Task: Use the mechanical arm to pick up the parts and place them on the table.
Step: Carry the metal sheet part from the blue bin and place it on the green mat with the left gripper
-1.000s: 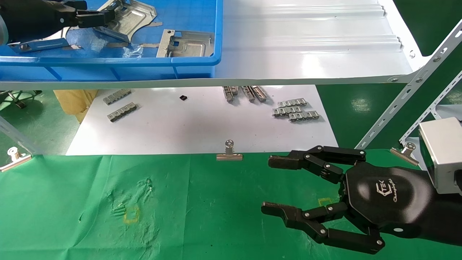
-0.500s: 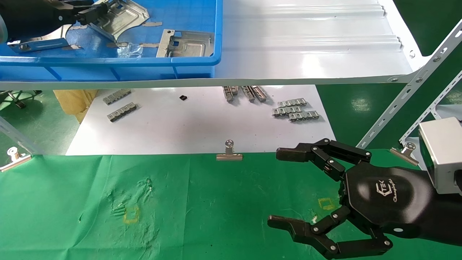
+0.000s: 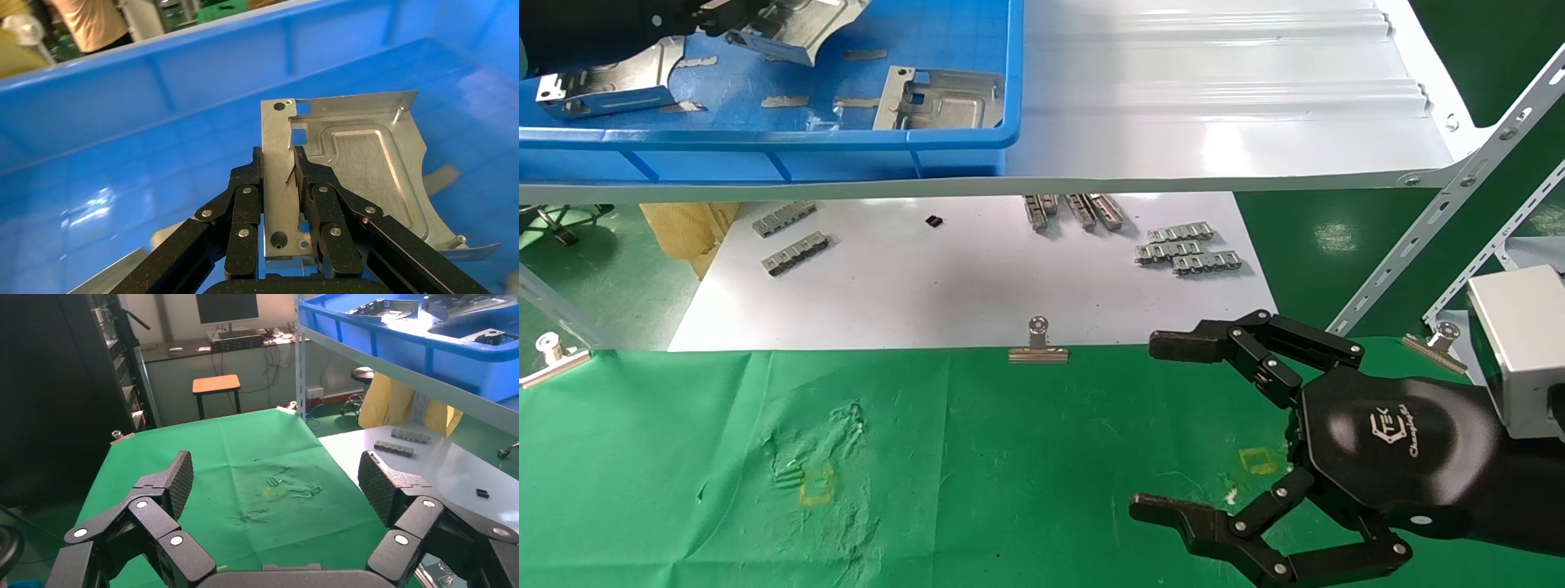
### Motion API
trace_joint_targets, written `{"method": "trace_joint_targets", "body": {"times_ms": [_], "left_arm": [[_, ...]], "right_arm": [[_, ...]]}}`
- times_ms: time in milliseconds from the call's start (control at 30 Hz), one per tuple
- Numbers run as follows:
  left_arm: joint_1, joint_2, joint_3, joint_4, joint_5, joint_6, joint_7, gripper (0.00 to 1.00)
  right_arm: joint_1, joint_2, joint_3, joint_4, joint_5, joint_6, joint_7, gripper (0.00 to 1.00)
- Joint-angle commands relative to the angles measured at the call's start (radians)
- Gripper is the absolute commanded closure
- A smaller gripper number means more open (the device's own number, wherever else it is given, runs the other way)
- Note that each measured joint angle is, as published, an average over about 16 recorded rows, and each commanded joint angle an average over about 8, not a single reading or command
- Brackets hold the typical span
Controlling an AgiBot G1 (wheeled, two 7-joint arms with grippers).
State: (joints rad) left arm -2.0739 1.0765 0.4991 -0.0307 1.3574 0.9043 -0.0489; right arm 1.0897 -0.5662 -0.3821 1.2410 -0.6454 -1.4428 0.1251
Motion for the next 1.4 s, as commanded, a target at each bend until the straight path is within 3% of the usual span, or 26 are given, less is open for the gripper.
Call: {"method": "trace_joint_targets", "body": {"times_ms": [33,400,800,967,1200,1300,1400], "left_arm": [[-0.004,-0.002,-0.005,-0.006,-0.007,0.020,0.005,1.00],[-0.022,-0.051,-0.030,-0.036,-0.048,0.233,0.074,1.00],[0.006,-0.117,-0.039,-0.140,-0.104,0.672,0.210,1.00],[0.102,-0.161,-0.004,-0.337,-0.207,0.709,0.249,1.00],[0.288,-0.321,0.114,-0.697,-0.453,0.700,0.242,1.00],[0.334,-0.370,0.182,-0.748,-0.454,0.689,0.282,1.00],[0.358,-0.389,0.248,-0.738,-0.386,0.679,0.372,1.00]], "right_arm": [[0.000,0.000,0.000,0.000,0.000,0.000,0.000,0.00],[0.000,0.000,0.000,0.000,0.000,0.000,0.000,0.00],[0.000,0.000,0.000,0.000,0.000,0.000,0.000,0.00],[0.000,0.000,0.000,0.000,0.000,0.000,0.000,0.00],[0.000,0.000,0.000,0.000,0.000,0.000,0.000,0.00],[0.000,0.000,0.000,0.000,0.000,0.000,0.000,0.00],[0.000,0.000,0.000,0.000,0.000,0.000,0.000,0.00]]}}
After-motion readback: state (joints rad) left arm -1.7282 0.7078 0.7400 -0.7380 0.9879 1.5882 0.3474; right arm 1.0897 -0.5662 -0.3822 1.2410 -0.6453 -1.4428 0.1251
